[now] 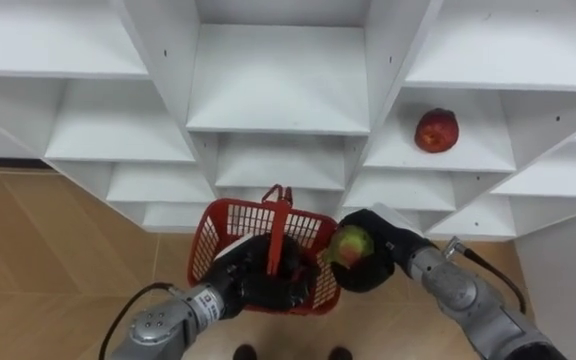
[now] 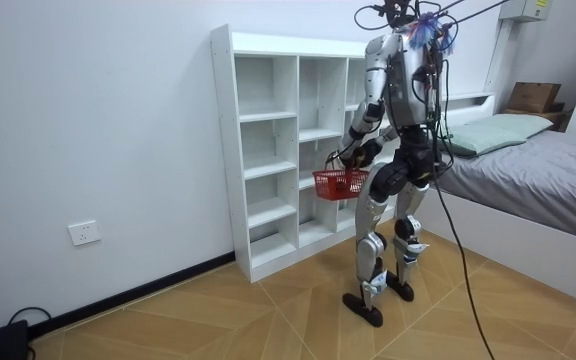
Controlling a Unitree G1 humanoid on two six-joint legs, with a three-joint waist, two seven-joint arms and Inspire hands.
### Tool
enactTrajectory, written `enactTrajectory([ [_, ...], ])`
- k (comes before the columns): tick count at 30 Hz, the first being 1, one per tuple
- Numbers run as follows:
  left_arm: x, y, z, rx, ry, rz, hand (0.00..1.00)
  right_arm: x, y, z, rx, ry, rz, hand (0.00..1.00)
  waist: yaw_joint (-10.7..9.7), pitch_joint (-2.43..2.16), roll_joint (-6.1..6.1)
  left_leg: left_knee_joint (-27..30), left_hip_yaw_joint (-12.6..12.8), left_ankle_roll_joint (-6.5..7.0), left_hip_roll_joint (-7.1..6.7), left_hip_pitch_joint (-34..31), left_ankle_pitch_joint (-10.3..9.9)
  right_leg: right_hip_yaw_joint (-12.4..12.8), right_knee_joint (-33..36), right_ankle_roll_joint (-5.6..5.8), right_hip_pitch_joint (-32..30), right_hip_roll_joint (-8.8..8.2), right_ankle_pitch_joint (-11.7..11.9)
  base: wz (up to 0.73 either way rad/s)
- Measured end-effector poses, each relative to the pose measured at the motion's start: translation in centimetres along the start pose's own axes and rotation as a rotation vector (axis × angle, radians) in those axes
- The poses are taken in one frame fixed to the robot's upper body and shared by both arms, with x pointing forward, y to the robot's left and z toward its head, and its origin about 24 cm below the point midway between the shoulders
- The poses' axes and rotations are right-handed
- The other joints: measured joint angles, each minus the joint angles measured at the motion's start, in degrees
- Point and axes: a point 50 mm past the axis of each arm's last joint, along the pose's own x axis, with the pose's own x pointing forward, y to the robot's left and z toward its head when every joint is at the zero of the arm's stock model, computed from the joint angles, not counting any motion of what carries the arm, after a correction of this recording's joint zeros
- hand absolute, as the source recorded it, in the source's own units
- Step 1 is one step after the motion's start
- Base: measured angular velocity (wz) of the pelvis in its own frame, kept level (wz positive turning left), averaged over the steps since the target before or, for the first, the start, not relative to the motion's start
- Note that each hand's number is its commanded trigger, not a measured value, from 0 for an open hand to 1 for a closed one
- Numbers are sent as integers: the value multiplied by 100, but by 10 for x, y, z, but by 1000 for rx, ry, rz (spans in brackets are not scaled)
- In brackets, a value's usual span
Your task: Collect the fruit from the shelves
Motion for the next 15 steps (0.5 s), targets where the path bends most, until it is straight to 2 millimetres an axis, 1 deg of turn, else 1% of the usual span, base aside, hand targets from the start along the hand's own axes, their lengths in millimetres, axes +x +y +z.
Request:
enactTrajectory([
  [1, 1, -2, 0, -4, -1, -14, 100, 0, -1, 0, -1, 1, 0, 77, 0, -1, 11, -2, 8, 0, 0, 13, 0, 9, 23, -7, -5, -1, -7, -4],
  [2, 1, -4, -1, -6, 1, -26, 100, 1, -1, 1, 0, 0, 0, 51, 6, 0, 12, -6, 23, 0, 1, 34, 0, 34, 46, -8, -5, -2, -19, -6],
  [3, 1, -4, -1, -6, 2, -31, 100, 1, -1, 1, -1, -1, -1, 13, 9, -1, 12, -9, 35, 0, 2, 44, 0, 49, 50, -8, -5, 0, -22, -10],
  [4, 2, -5, -1, -6, 3, -40, 100, 2, -2, 2, -1, -3, -2, 0, 11, 0, 12, -27, 69, 0, 4, 65, 0, 75, 51, -8, -7, 3, -21, -12],
  [8, 3, -5, 2, 2, -3, -48, 100, 5, -2, 6, -21, -10, 1, 0, -2, -1, 12, -35, 100, 0, 7, 82, 0, 116, 57, -7, -11, 10, -20, -4],
  [15, 4, -4, 5, 1, -6, -59, 100, 10, 0, 7, -32, 3, 17, 0, -5, 1, 7, -37, 108, 0, 6, 99, 0, 189, 61, -6, -10, 9, -21, 0],
])
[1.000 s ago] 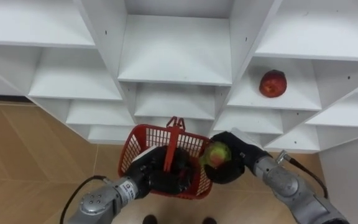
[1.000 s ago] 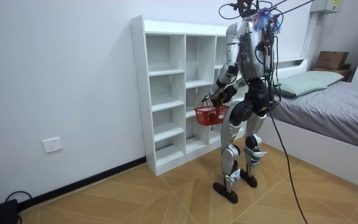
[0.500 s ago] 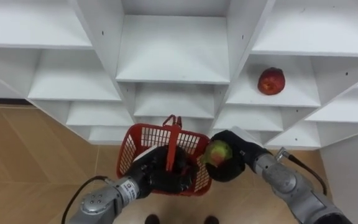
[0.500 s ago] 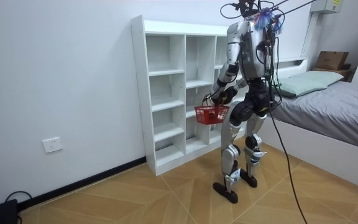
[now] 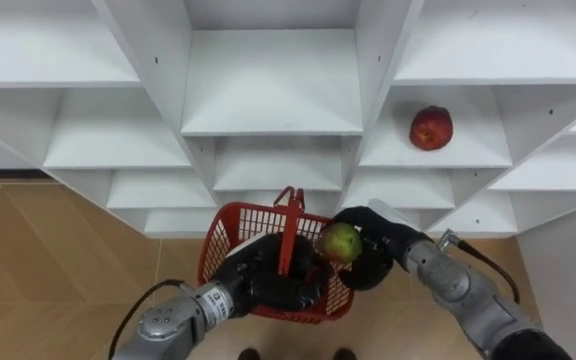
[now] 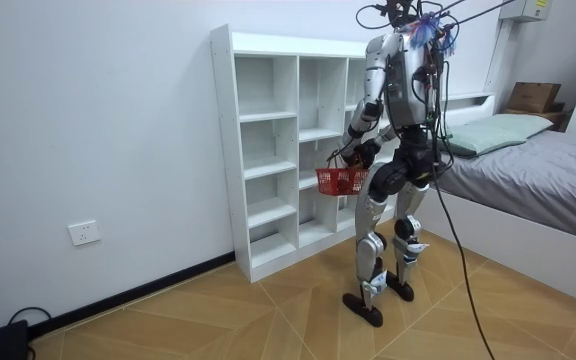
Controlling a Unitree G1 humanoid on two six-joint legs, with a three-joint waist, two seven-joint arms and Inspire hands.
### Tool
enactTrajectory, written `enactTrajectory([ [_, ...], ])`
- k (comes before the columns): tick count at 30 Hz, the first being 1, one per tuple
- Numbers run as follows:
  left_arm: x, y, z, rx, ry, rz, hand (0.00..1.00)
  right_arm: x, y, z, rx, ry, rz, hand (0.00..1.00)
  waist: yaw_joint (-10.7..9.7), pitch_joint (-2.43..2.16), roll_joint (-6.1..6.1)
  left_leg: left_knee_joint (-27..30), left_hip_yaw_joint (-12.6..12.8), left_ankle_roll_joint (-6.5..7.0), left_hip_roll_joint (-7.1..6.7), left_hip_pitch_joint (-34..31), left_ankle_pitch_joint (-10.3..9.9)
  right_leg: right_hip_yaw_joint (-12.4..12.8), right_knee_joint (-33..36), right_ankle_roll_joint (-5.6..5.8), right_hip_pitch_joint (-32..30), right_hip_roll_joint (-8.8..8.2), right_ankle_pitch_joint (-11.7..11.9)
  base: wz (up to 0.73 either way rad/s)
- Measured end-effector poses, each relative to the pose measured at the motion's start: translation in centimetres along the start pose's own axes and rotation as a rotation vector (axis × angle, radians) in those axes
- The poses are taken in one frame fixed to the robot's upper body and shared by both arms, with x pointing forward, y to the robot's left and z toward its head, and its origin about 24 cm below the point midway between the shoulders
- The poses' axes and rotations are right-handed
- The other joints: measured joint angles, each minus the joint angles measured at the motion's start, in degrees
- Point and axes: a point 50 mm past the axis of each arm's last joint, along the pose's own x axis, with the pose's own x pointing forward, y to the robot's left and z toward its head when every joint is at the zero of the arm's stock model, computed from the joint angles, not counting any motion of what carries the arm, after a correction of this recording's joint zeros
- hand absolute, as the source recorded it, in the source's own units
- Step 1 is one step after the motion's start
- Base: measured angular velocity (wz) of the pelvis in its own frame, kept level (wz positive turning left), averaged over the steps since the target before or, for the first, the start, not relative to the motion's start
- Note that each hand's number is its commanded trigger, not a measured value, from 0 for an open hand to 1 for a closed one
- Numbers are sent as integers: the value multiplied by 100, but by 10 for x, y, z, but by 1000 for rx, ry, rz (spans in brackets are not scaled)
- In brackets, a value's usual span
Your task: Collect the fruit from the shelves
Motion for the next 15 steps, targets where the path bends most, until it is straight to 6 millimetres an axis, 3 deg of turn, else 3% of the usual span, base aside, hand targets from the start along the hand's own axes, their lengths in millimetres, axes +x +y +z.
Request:
enactTrajectory([
  [15, 1, -2, 0, -1, 0, -10, 100, 1, 5, 1, 7, -17, 14, 0, -2, 9, -15, 2, 15, 0, -1, 8, 0, 33, -13, 8, 6, 14, 0, 0],
])
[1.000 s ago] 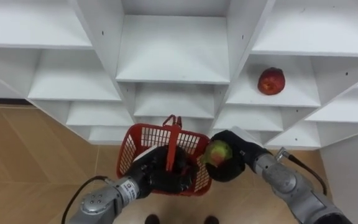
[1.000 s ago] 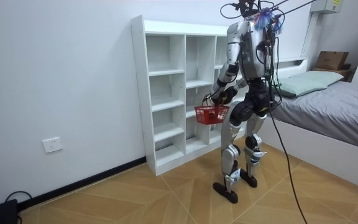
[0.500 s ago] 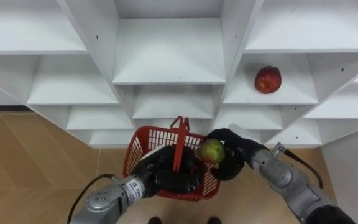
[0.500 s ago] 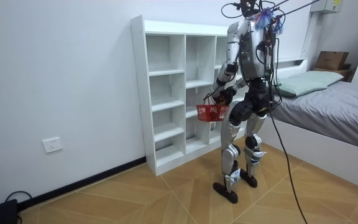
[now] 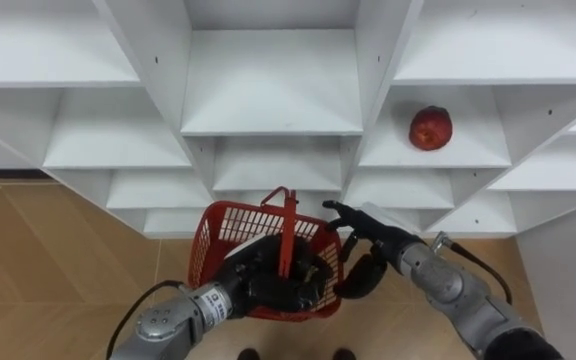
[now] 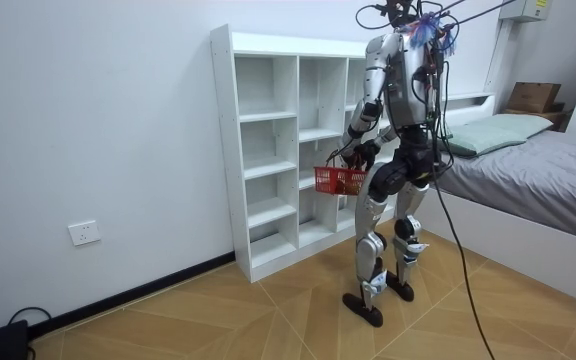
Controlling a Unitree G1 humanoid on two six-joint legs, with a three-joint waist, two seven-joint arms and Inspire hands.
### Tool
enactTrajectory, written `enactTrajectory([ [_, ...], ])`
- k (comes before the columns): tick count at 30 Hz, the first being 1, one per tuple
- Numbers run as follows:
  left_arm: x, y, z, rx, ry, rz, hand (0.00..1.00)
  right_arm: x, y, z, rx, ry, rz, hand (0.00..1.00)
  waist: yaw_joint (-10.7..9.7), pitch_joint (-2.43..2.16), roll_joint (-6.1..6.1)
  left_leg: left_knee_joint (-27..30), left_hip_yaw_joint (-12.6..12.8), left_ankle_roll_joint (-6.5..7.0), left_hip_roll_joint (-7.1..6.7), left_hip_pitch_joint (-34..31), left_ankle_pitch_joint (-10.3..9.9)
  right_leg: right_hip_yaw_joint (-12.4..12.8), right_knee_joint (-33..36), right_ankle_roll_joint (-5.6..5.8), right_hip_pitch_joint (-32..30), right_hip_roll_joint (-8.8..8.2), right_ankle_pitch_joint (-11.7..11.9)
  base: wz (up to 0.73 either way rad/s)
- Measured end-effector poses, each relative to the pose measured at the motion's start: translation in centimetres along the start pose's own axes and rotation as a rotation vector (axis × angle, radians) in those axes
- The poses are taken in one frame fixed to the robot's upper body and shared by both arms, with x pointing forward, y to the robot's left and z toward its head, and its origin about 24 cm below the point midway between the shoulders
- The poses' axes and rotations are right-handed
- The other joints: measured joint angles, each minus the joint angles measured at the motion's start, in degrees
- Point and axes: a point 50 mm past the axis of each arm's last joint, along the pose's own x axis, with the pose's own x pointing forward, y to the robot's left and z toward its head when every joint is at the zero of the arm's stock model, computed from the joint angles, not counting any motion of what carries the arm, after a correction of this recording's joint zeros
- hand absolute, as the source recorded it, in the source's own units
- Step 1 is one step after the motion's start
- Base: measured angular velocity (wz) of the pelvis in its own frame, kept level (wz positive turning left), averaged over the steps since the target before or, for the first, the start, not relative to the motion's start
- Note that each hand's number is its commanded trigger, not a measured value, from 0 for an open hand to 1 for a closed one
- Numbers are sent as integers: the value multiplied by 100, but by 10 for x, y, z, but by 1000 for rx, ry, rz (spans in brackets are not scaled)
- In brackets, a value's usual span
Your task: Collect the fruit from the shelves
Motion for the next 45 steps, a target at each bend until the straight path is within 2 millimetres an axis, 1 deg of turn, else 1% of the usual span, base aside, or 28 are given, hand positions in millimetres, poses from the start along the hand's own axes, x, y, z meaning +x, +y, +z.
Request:
enactTrajectory([
  [20, 0, 1, 0, 1, 0, 1, 100, 0, 1, -2, 3, 3, 2, 0, -4, 0, -2, -3, -9, 0, 1, 6, 0, 6, -7, 1, 13, 10, 1, 0],
  [26, -2, 3, 1, 7, 2, 15, 100, 0, 0, -1, 22, -10, -7, 0, -7, 0, -2, -5, -14, -1, 2, 15, -1, -45, -21, 7, 37, 11, -3, 0],
  [31, -3, 7, 2, 26, 5, 39, 100, -1, -2, -1, 44, -19, -26, 0, -13, -9, -1, -13, -22, -1, 5, 9, -1, -94, -38, 2, 43, 2, 3, 0],
  [34, -7, 11, -1, 43, 22, 73, 100, -4, 2, -6, 85, -6, -45, 0, -11, -19, 4, -14, -13, -1, 6, 72, -1, -92, -76, 2, 121, 7, 8, -1],
  [35, -9, 12, -3, 45, 29, 89, 100, -7, 4, -9, 103, -1, -54, 0, -15, -33, 13, -21, 0, -1, 4, 105, -1, -82, -90, 4, 151, 7, 7, -8],
  [38, -17, 15, -10, 51, 55, 120, 100, -13, 5, -18, 166, 15, -79, 0, -38, -53, 34, -101, 32, -1, 3, 235, -1, -68, -109, 6, 231, 10, 5, -6],
  [40, -22, 16, -16, 43, 71, 139, 100, -16, 6, -24, 185, 31, -98, 0, -38, -75, 51, -171, 78, -2, 1, 349, -1, -15, -117, 7, 290, 18, 5, -12],
  [41, -25, 16, -21, 46, 86, 147, 100, -19, 7, -27, 199, 35, -114, 0, -43, -114, 65, -200, 108, -2, 1, 404, -1, 19, -135, 15, 328, 25, 9, -11],
  [42, -28, 16, -25, 53, 102, 154, 100, -23, 9, -30, 219, 38, -137, 0, -64, -130, 83, -229, 112, -2, 1, 487, -1, 34, -183, 25, 417, 36, 20, -8],
  [43, -30, 16, -28, 54, 114, 159, 100, -24, 11, -32, 231, 43, -143, 0, -77, -170, 87, -263, 118, -2, 1, 531, -1, 54, -212, 29, 453, 48, 27, -6],
  [44, -35, 17, -33, 50, 132, 175, 100, -26, 13, -34, 251, 49, -156, 0, -115, -223, 81, -299, 157, -3, 1, 606, 0, 74, -223, 33, 509, 50, 27, -15],
  [45, -41, 18, -39, 37, 141, 204, 100, -29, 11, -34, 265, 41, -178, 0, -144, -238, 79, -356, 219, -3, 0, 700, 0, 105, -222, 34, 549, 50, 27, -19],
])
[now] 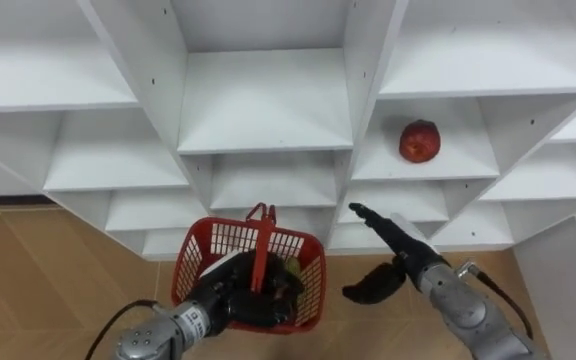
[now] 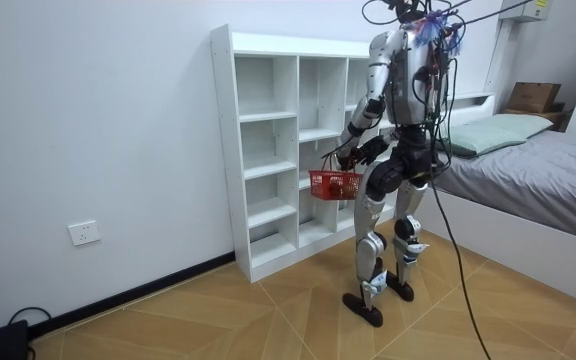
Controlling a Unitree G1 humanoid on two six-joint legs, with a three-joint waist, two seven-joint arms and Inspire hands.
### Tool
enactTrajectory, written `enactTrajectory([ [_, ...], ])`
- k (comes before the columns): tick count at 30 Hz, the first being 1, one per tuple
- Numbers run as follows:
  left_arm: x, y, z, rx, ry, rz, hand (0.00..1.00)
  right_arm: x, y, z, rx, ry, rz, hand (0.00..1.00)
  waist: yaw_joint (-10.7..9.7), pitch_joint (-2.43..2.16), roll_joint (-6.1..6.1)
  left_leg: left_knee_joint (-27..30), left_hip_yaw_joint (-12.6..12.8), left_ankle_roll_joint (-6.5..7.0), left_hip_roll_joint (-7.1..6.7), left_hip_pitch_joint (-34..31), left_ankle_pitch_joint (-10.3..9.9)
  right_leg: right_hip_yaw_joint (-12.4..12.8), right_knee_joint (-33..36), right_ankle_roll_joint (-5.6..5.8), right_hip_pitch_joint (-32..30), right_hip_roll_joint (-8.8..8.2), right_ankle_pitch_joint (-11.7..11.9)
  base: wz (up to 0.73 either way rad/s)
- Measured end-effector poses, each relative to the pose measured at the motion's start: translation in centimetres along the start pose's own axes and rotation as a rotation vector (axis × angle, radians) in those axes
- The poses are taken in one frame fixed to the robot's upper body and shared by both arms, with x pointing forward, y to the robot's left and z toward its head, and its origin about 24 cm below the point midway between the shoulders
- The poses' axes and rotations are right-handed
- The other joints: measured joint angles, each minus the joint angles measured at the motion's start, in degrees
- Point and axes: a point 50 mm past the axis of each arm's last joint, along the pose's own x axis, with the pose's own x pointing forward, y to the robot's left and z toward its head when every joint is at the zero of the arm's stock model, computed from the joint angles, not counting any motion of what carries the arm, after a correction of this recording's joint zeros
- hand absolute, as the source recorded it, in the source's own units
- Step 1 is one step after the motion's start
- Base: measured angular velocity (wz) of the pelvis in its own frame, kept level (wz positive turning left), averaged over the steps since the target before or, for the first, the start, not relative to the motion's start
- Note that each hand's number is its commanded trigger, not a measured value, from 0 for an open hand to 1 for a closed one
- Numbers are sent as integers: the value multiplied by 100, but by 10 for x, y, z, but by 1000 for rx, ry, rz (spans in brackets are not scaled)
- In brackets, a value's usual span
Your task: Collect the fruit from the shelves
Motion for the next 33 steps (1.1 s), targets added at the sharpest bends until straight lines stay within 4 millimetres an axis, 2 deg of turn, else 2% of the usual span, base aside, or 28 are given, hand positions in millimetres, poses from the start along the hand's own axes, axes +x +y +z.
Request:
enactTrajectory([
  [2, -7, 1, -10, -14, 24, 39, 100, -2, -4, 0, 19, -9, -35, 0, -41, -9, -6, -72, 96, 0, 0, 142, 0, 68, 0, 5, 62, 4, -3, -24],
  [6, -15, 0, -24, -29, 61, 71, 100, -7, -11, 2, 59, -30, -97, 0, -212, -7, -9, -124, 119, 0, -6, 289, -1, 126, -31, 13, 182, 14, -3, -5],
  [15, -20, 1, -31, -40, 87, 100, 100, -12, -14, 8, 97, -72, -173, 0, -489, 20, -42, -177, 124, -14, 0, 417, -14, 201, -113, 26, 312, 53, 1, 0],
  [27, -21, 4, -31, -52, 78, 117, 100, -23, -44, 8, 146, -116, -394, 0, -527, 48, -18, -206, 123, -30, 9, 485, -36, 205, -169, 34, 391, 71, -18, 0],
  [33, -22, 8, -26, -55, 51, 149, 100, -24, -50, 7, 145, -110, -441, 0, -489, 68, -51, -206, 123, -30, 3, 485, -36, 203, -98, 29, 359, 61, -48, 0],
])
